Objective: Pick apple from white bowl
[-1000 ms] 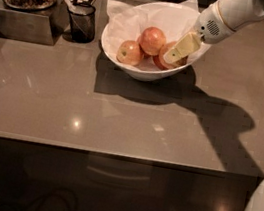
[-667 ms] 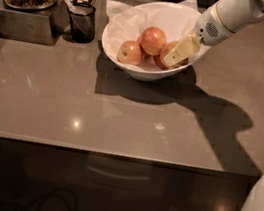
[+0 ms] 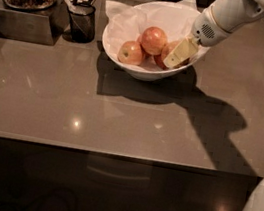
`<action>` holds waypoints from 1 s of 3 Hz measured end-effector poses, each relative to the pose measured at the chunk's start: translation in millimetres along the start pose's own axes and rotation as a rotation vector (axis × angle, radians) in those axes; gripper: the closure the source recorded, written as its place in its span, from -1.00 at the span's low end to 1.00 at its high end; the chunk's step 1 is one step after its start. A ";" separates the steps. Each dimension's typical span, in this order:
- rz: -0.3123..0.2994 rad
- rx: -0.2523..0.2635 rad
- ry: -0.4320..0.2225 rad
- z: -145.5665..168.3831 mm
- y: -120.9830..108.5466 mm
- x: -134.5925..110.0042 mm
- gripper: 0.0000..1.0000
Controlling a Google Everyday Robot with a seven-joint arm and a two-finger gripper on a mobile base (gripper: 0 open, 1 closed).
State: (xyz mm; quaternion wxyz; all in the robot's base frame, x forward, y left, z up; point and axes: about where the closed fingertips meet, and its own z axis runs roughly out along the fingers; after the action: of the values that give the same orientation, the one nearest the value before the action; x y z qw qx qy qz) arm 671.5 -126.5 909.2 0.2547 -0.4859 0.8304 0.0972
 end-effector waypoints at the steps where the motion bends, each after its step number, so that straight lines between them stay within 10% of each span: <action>1: -0.007 0.020 0.003 -1.5 2.9 -0.9 -0.14; 3: -0.006 0.075 -0.039 -18.5 5.6 -6.1 0.79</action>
Offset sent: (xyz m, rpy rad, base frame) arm -0.0119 -0.0044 0.0268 0.0007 -0.1083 -0.0454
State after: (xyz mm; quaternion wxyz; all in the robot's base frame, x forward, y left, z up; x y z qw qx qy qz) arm 663.0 -126.7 927.6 0.2891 -0.4763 0.8271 0.0745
